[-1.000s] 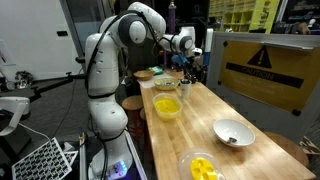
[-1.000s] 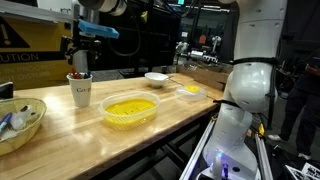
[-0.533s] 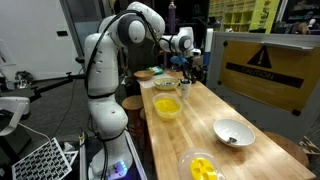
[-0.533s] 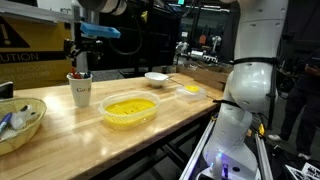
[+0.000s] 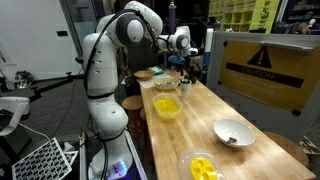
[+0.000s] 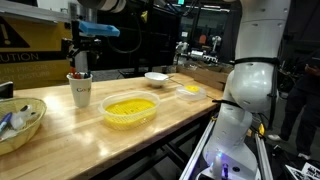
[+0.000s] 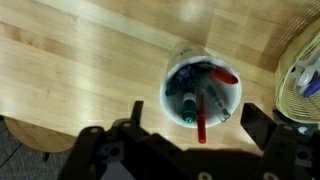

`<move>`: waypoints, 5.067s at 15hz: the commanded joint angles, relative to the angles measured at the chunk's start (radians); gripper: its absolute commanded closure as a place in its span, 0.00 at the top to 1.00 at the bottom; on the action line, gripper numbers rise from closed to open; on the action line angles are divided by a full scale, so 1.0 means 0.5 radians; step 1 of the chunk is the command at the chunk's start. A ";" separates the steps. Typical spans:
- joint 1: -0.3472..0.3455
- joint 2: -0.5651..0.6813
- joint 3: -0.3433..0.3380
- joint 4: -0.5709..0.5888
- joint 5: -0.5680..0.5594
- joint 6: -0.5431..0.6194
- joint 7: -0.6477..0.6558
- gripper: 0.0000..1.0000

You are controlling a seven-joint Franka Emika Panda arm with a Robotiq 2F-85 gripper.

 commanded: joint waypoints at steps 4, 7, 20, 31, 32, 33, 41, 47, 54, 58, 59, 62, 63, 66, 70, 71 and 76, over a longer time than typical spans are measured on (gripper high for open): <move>0.016 -0.048 0.014 -0.001 -0.121 -0.051 0.012 1.00; 0.018 -0.045 0.015 0.015 -0.143 -0.056 0.020 1.00; 0.026 0.017 0.025 0.162 -0.156 -0.166 0.010 1.00; 0.037 0.102 0.021 0.295 -0.154 -0.289 -0.009 1.00; 0.039 0.115 0.020 0.322 -0.153 -0.307 -0.008 1.00; 0.041 0.128 0.018 0.347 -0.153 -0.325 -0.008 1.00; 0.058 0.239 0.010 0.534 -0.148 -0.441 -0.020 1.00; 0.065 0.338 -0.004 0.684 -0.134 -0.528 -0.023 1.00; 0.064 0.434 -0.020 0.804 -0.114 -0.585 -0.038 1.00; 0.064 0.486 -0.031 0.856 -0.107 -0.600 -0.048 1.00; 0.065 0.499 -0.033 0.870 -0.106 -0.605 -0.051 1.00; 0.068 0.531 -0.040 0.902 -0.105 -0.620 -0.055 1.00; 0.069 0.543 -0.042 0.916 -0.105 -0.626 -0.058 1.00; 0.070 0.567 -0.044 0.944 -0.102 -0.646 -0.067 1.00; 0.070 0.594 -0.049 0.970 -0.103 -0.663 -0.081 1.00; 0.070 0.595 -0.049 0.967 -0.100 -0.668 -0.083 1.00; 0.069 0.619 -0.056 0.982 -0.099 -0.681 -0.084 1.00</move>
